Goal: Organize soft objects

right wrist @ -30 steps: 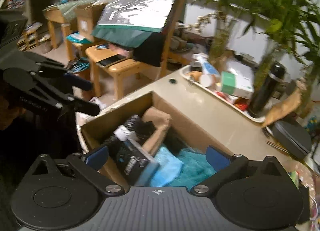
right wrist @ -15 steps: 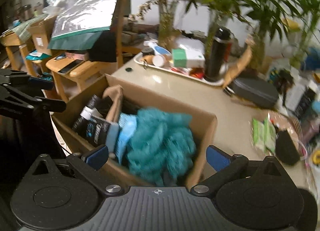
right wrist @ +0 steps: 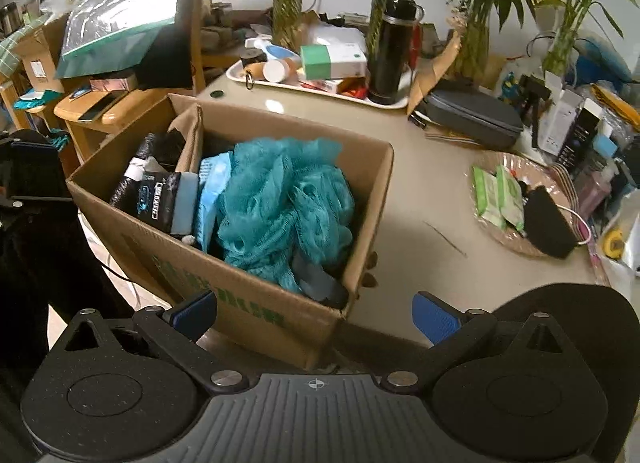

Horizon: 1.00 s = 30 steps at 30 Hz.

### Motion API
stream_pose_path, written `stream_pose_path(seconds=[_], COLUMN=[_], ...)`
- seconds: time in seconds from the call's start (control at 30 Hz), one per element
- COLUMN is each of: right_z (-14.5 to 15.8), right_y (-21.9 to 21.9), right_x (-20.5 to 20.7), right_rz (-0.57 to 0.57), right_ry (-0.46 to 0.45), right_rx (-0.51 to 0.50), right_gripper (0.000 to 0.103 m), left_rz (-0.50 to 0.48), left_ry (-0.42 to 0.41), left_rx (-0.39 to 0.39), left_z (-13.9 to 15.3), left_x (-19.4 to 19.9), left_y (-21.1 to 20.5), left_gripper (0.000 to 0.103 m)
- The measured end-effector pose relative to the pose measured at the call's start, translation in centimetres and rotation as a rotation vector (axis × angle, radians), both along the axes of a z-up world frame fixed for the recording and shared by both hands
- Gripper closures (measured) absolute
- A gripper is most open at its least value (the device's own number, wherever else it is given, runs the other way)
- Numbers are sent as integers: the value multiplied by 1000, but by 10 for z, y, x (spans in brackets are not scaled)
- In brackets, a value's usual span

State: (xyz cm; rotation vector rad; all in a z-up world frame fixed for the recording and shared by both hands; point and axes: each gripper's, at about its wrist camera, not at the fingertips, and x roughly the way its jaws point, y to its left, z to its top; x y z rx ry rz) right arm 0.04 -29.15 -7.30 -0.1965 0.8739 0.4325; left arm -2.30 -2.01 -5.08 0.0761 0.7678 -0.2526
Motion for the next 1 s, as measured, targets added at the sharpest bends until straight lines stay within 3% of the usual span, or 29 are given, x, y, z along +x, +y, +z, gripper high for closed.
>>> stream_pose_path(seconds=[0.3, 1.0], right_z=[0, 0], right_y=[1, -3], right_x=[0, 2], right_rz=[-7, -33], right_ry=[-7, -14], right_rx=[-6, 8], right_gripper=[0, 0], left_rz=[24, 47], left_ry=[30, 48], left_rx=[61, 41], left_z=[-5, -3], left_x=[-1, 3], left_y=[-1, 4], left_gripper=[0, 0])
